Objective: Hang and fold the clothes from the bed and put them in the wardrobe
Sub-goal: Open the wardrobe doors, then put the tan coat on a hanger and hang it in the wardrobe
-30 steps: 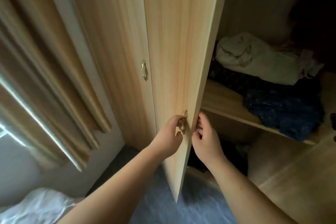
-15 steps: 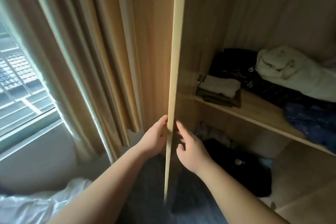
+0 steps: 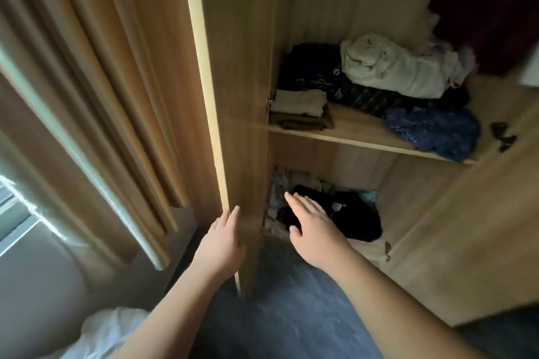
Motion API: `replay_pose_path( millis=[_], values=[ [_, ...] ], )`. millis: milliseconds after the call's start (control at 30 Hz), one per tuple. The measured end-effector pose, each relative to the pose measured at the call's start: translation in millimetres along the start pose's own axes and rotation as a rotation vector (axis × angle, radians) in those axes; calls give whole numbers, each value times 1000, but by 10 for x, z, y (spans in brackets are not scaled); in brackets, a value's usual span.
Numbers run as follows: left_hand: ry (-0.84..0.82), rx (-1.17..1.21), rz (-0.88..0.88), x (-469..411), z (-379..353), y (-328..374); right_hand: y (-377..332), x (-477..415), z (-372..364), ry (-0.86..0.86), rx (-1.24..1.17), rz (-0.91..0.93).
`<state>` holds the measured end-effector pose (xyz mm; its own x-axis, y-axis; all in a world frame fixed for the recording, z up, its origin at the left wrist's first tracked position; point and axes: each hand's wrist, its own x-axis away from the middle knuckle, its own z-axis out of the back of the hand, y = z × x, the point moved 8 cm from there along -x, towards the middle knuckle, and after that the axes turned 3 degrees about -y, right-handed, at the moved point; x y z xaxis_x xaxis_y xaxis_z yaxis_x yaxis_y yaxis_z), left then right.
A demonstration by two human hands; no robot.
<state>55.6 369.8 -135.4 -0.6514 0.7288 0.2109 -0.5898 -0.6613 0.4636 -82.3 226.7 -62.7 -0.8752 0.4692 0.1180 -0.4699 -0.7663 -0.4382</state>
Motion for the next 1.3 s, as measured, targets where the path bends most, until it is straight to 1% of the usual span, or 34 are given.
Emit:
replay_pose_path(
  millis=[67, 133, 300, 367, 533, 733, 833, 900, 1000, 1133, 1300],
  values=[
    [-49, -98, -103, 129, -152, 330, 310, 326, -27, 12, -4, -88],
    [-69, -140, -182, 249, -252, 715, 544, 681, -9, 49, 13, -164],
    [-70, -316, -447, 746, -517, 1826, 1007, 1722, 149, 155, 70, -348],
    [-92, -340, -542, 1029, -726, 2246, 1181, 2262, 232, 217, 93, -418],
    [-213, -360, -808, 2132, -1551, 3253, 1618, 4009, 310, 357, 62, -661],
    [-343, -414, -1109, 3869, -2612, 4212, 1902, 6500, -65, 457, 30, -1015],
    [-416, -452, -1285, 4823, -3074, 4533, 1863, 7664, -303, 489, -3, -1182],
    [-473, -474, -1384, 5404, -3338, 4691, 1802, 8340, -476, 542, -32, -1288],
    [-542, -502, -1505, 6094, -3688, 4894, 1710, 9100, -733, 612, -58, -1395],
    [-619, -506, -1626, 6695, -4090, 5108, 1723, 9740, -1070, 649, -149, -1524],
    [-677, -542, -1682, 6957, -4539, 5450, 2049, 10104, -1148, 667, -207, -1597]
  ],
)
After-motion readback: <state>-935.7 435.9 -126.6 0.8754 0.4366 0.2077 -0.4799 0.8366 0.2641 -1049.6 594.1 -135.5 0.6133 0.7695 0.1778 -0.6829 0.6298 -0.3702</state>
